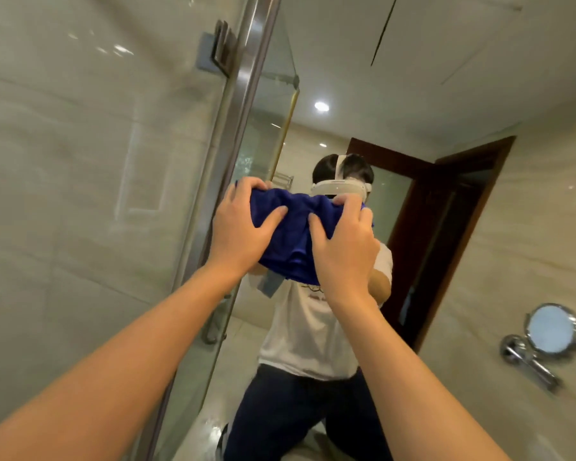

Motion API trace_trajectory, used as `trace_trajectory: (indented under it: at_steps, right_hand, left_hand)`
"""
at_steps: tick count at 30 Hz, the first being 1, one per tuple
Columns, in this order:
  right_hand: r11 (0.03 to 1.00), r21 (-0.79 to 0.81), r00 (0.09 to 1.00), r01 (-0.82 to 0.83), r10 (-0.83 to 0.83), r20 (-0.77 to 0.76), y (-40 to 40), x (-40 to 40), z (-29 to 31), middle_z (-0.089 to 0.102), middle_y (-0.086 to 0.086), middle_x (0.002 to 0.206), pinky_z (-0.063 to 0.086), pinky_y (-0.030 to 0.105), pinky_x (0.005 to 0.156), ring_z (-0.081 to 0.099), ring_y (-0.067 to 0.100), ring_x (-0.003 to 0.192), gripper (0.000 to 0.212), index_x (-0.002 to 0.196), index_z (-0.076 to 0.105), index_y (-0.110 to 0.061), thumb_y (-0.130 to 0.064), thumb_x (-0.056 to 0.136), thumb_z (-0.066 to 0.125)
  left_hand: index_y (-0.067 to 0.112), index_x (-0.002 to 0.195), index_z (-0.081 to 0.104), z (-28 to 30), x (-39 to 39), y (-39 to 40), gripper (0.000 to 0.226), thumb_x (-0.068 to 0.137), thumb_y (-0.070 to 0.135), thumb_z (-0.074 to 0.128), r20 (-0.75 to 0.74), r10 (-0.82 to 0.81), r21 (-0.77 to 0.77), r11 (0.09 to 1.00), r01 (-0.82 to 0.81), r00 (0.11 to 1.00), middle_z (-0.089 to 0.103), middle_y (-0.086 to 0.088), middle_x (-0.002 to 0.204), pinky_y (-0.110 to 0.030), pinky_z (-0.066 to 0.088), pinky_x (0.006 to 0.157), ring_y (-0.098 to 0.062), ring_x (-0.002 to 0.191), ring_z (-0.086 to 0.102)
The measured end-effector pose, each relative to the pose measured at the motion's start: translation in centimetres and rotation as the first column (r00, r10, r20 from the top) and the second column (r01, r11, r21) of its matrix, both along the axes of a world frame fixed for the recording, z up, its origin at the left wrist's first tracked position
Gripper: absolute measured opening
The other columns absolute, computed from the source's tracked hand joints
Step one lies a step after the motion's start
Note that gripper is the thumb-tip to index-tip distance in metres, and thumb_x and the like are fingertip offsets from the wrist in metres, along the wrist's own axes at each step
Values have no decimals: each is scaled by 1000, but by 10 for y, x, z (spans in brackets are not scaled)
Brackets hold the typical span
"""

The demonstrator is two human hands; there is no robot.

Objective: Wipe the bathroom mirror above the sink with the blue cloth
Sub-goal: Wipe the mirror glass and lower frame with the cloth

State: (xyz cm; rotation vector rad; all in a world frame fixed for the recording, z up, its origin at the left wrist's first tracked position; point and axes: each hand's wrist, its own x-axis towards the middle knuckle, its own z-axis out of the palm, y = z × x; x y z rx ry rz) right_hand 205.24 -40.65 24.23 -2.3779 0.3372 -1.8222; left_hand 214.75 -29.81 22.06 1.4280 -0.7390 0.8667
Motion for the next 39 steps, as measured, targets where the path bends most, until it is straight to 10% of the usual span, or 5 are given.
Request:
trace_trajectory:
  at_steps: [11,17,32,39]
  right_hand:
    - [1000,13,967,13,-10,-253,19,-2,-230,57,6,91,42,22,49,61,20,65,39,106,52,-17,-31,80,78]
    - [978,207,949,32,35,-313,19,-17,-315,59,6,95,40,20,56,62,21,71,45,107,46,-22,-23,78,81]
    - [924,331,878,192,-11,-479,-69,-125,-406,56,7,105,50,32,63,58,21,81,32,111,48,-19,-22,86,68]
    - [679,674,912,290,17,-410,-123,-190,-441,57,-3,103,33,12,74,49,6,89,32,99,47,-25,-9,83,70]
  left_hand:
    - [18,110,54,-246,0,22,39,82,42,68,-287,33,130,991,5,957,55,4,103,-6,33,79,-6,91,51]
    - [10,111,56,-324,-26,15,38,80,12,79,-431,32,146,989,35,902,53,7,105,0,29,88,1,96,47]
    - [26,110,47,-412,-136,-85,42,82,16,77,-734,-114,70,968,242,669,56,0,111,-34,45,88,-20,103,55]
    - [26,108,47,-436,-206,-149,43,81,13,77,-789,-149,84,935,346,596,52,3,111,-28,42,92,-8,100,49]
